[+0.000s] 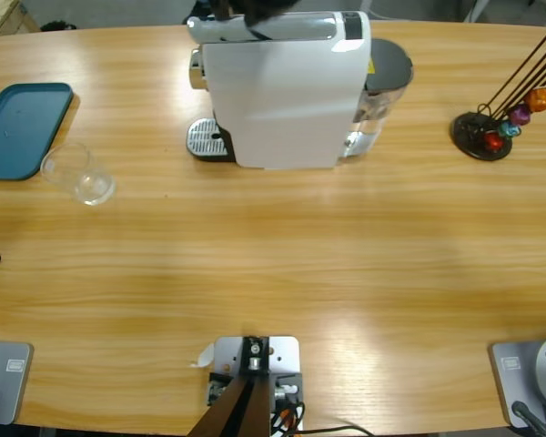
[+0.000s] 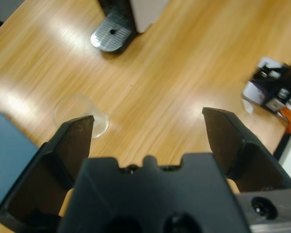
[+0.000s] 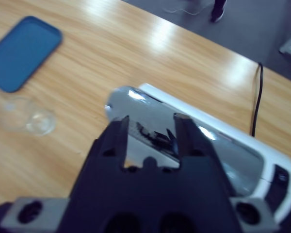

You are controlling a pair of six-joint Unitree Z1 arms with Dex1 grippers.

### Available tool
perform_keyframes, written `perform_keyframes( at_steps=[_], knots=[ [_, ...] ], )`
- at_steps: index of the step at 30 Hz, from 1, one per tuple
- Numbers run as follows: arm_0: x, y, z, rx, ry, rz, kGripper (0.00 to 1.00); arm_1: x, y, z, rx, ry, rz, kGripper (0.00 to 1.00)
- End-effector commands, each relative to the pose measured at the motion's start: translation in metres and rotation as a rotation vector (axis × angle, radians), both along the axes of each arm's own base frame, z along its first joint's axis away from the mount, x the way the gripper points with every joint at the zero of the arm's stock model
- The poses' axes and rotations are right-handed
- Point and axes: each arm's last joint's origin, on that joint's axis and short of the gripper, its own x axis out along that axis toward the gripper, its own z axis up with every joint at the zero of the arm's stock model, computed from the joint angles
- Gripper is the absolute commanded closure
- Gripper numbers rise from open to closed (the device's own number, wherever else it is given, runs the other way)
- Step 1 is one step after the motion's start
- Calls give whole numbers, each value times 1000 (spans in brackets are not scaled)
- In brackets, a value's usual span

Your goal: Pour coffee

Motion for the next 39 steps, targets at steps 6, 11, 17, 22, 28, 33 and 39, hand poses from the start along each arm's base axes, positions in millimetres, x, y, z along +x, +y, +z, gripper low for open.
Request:
perform_keyframes(
  at_steps=[6,11,17,22,28,33,39],
  knots=[
    [90,-4,-37,114,99,321,0,-100,-138,41,73,70,147,0],
    [103,-3,-68,80,91,349,0,-109,-152,24,84,79,143,0],
    [113,-8,-84,92,149,333,0,-110,-153,9,89,95,139,0],
    [126,-12,-97,115,186,326,0,-114,-159,2,85,104,144,0],
    [138,-16,-115,141,239,320,0,-118,-164,-3,79,115,149,0],
    [140,-17,-120,149,257,321,56,-117,-162,-8,87,119,148,0],
    [142,-18,-121,120,286,359,705,-115,-159,-14,94,125,142,4]
  ],
)
